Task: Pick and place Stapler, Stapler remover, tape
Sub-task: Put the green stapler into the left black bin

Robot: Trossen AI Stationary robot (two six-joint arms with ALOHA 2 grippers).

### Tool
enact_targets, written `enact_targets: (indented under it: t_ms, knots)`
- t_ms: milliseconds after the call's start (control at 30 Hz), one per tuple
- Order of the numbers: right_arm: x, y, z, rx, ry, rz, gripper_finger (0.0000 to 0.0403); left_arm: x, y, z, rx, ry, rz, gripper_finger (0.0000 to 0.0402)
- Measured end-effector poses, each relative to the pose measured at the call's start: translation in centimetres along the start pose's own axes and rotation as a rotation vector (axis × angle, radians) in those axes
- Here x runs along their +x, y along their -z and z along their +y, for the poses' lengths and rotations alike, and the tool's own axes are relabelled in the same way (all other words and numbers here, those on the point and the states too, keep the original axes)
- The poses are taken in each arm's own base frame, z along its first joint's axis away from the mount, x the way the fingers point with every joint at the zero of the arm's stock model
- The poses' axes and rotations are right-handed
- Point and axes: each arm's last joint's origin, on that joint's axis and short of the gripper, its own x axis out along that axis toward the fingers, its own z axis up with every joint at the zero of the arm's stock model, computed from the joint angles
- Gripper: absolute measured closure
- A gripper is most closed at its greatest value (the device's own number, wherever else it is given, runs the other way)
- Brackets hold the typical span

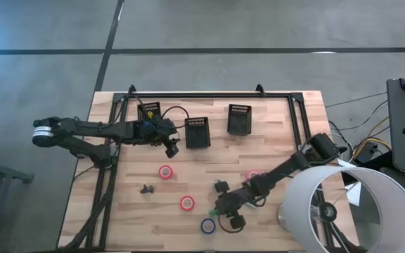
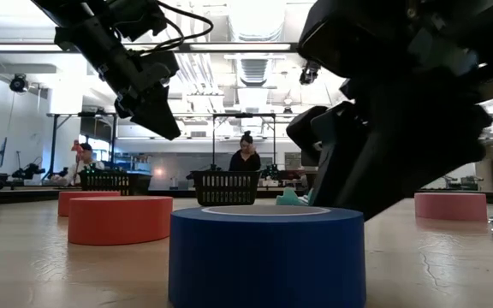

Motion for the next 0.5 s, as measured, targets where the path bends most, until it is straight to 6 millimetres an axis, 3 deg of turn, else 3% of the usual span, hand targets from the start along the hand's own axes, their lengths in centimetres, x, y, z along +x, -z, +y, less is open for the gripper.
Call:
enact_targets:
  t_ms: [367, 500]
  knots:
    - [-0.2, 0.0, -2.1, 0.036, 0.044, 0.034, 0.0325, 0.0, 0.0, 0.0, -0.002, 0.012, 0.003, 0.0211]
    - [-0.2, -0.1, -2.5, 0.04, 0.051, 0.033, 0.034, -0.1, -0.1, -0.8, -0.001, 0.109, -0.01, 0.0211]
